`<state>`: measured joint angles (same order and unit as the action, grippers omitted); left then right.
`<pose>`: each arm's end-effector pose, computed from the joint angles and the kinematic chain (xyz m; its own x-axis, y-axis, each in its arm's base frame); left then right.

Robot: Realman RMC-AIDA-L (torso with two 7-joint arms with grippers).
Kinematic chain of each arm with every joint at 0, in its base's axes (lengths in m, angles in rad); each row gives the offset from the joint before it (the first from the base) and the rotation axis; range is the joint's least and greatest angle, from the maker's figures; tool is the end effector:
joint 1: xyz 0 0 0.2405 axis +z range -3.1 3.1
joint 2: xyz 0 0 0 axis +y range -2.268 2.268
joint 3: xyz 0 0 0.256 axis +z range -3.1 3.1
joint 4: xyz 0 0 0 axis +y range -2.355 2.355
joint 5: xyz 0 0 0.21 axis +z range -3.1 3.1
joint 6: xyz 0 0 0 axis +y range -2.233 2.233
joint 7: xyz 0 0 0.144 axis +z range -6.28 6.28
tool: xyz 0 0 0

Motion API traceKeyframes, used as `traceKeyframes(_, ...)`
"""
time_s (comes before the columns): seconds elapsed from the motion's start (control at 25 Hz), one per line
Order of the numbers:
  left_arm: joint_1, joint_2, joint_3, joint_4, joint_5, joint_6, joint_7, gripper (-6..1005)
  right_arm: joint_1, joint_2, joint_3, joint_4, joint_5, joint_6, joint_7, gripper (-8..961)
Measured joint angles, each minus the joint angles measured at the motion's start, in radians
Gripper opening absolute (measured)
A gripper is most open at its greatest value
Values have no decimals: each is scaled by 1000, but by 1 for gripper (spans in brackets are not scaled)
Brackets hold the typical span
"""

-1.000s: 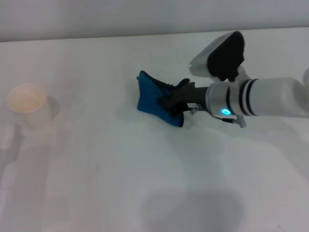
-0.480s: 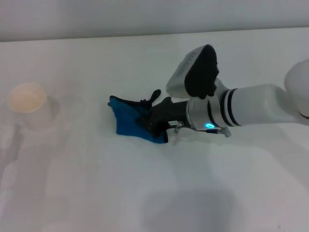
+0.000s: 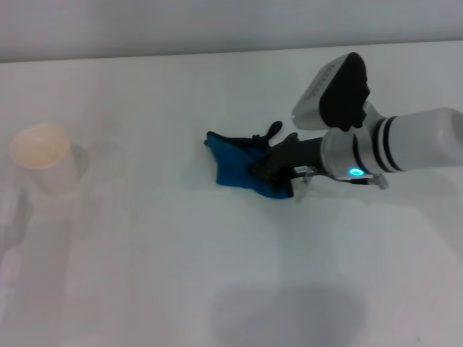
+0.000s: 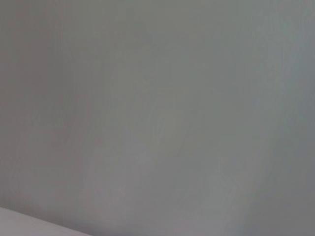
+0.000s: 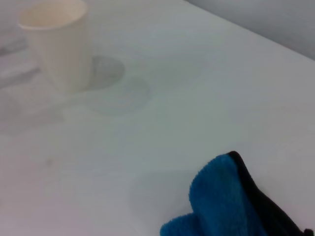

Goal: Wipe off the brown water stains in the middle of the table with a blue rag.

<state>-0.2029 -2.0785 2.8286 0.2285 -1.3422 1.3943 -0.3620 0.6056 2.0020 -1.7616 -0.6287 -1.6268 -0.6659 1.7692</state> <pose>-0.3592 0.2346 -0.0250 0.4569 -0.0205 0.8893 0.8866 -0.0710 -0.4571 0.2522 0.3763 -0.0883 0.8805 -0.4528 -0.1407 -0.4678 -0.7809 -0.4140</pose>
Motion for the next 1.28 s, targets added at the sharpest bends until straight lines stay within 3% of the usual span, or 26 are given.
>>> traceKeyframes(0.44, 2, 0, 2, -1, 0, 0, 0, 893, -5, -30, 84, -8, -46, -77, -56, 93)
traceKeyframes(0.88, -2, 0, 2, -10, 2, 0, 0, 893, -15, -27, 126, -18, -57, -75, -128, 96)
traceKeyframes(1.2, -5, 0, 2, -11, 0, 0, 0, 893, -102, -2, 241, -106, -53, -74, -192, 295)
traceKeyframes(1.28, -6, 0, 2, -11, 0, 0, 0, 893, -134, 6, 290, -135, -26, -83, -206, 386)
